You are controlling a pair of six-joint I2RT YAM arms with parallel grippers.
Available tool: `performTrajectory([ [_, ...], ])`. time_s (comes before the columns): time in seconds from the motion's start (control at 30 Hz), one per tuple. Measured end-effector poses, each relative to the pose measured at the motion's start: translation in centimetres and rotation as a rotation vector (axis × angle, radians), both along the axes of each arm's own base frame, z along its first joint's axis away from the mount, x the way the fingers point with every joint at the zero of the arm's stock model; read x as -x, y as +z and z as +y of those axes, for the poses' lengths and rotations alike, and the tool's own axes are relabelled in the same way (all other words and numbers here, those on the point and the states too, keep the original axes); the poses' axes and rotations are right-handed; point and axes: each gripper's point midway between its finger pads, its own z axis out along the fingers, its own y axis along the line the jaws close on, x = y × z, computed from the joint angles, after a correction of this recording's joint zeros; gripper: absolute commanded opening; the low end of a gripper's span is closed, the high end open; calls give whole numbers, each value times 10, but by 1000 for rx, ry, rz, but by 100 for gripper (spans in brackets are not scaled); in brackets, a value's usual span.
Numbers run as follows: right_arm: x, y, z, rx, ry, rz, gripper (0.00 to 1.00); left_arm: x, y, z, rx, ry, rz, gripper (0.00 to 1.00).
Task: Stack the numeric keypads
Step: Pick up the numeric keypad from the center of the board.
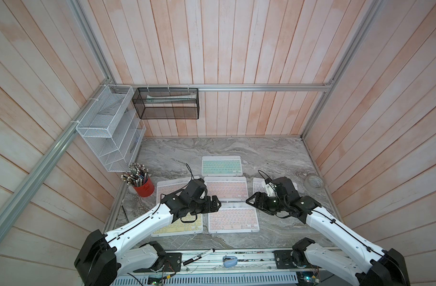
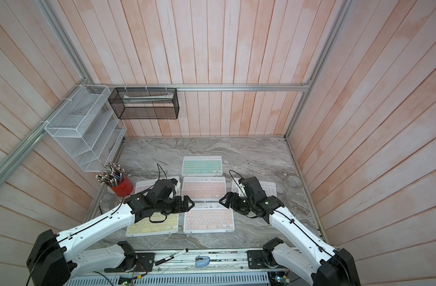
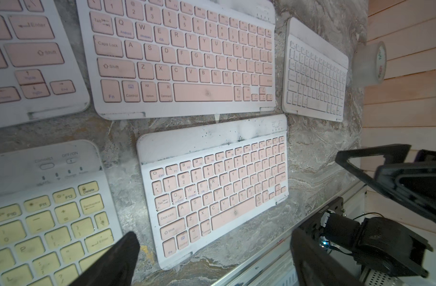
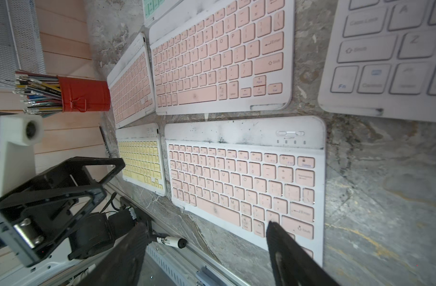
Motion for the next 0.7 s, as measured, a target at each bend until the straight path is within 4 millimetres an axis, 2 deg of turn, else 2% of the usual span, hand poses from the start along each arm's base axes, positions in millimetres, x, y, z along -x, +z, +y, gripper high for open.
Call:
performTrajectory([
  [0.17,-1,-8,-4,52,-1,33,73,2,-13,1,-26,5,33,96],
  [0.37,-13,-25,-22,288,-35,73,73,7,-33,-3,-123,-5,64,96],
  [0.53,-5,-39,-32,417,-27,94,73,11,-46,-7,-190,-12,78,96],
  [0.7,-4,-47,-39,476,-37,101,73,12,-52,-4,-224,11,84,96],
])
